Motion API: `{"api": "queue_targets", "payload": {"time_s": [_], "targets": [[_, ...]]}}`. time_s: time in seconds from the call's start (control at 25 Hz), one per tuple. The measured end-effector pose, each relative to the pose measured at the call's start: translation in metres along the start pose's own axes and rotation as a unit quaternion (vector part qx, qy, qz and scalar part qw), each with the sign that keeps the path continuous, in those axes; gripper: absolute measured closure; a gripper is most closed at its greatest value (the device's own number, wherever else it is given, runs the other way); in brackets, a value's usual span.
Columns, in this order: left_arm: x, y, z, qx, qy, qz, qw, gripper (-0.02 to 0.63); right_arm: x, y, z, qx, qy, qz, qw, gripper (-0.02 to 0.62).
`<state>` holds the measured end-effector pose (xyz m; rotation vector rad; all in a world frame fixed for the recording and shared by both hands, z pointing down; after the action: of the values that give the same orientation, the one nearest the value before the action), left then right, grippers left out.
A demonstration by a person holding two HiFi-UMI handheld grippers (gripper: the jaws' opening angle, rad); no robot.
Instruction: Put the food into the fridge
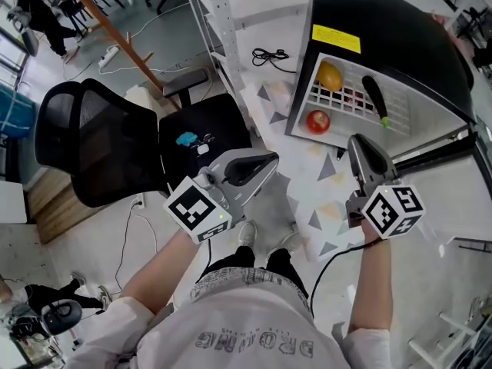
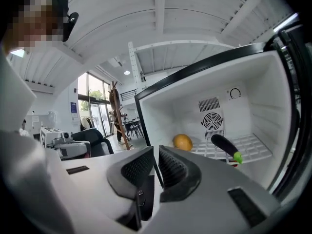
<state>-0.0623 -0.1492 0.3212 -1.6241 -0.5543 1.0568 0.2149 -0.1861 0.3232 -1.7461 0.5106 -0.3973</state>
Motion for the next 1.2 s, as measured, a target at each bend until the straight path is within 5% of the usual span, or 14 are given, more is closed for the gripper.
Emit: {"api": "queue_targets", "payload": {"time_s": [0.68, 1.2], "targets": [[0.005, 0.006, 0.014, -0.008, -0.029, -0.010, 0.9995, 0.600, -0.047, -0.013, 0.052, 0.009, -0.028, -0.029, 0.999, 0.591], [0.009, 0.004, 0.018, -0.004, -0.029, -0.010, 0.9995, 0.600, -0.063, -0.013, 0.055, 0.015, -0.010, -0.051, 0.999, 0.592]]}}
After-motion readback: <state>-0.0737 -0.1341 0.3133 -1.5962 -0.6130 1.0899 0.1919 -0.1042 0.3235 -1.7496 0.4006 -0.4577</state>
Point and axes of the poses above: the fingertips, and each gripper's own axes: z backward along the fingers, x to its right, y out of its top, the point moved 9 cm from there along z, backward along the fingers, and after that the axes turned 15 degrees about z, right-handed, at the moved point
